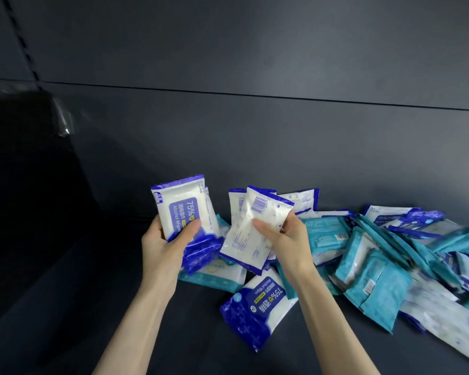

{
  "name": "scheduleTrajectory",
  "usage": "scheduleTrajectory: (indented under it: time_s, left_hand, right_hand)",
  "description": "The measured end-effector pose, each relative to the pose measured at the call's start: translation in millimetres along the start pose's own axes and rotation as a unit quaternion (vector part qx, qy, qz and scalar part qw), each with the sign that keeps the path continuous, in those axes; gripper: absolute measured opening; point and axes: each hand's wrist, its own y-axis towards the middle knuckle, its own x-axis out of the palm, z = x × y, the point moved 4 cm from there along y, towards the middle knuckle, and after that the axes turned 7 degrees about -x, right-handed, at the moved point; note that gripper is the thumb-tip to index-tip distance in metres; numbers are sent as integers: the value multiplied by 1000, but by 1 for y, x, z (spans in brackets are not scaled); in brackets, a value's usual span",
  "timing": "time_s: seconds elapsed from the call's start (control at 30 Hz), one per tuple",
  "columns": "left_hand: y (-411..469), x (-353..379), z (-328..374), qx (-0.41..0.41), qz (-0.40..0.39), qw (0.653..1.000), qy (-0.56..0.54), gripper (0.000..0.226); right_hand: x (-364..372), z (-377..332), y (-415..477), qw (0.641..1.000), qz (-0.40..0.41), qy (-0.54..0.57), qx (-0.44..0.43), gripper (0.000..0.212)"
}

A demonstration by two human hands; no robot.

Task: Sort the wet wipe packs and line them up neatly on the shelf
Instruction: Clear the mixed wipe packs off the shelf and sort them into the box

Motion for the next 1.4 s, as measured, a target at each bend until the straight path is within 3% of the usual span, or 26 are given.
scheduleTrajectory:
  time_s: [0.23,0.43,0.63,0.73,1.0,1.27,1.4]
  left_hand:
    - [-65,-23,12,-92,-122,988,-23,33]
    - [-136,-41,-12,-159,-241,957,15,42]
    - [-224,-32,-51,-255,-324,911,20,32]
    - [-274,-10,-61,-274,-392,877,52,22]
    - [-439,61,-101,-275,-576,761,116,33]
    - [-634,100,-179,-370,-653,638,173,37]
    - [-693,113,-209,-383,-661,612,206,25]
  right_hand:
    - [15,-20,-82,996,-13,77,36,32]
    - [-7,-27,-196,991,119,50,28,27]
    - [-44,-24,-313,968,243,43,46,23]
    - [-74,-33,-372,948,310,45,60,24]
    - [-174,-67,-548,876,478,-24,60,25]
    - [-263,-62,-736,801,592,-29,88,25]
    - [-298,-47,-793,760,637,-27,126,28]
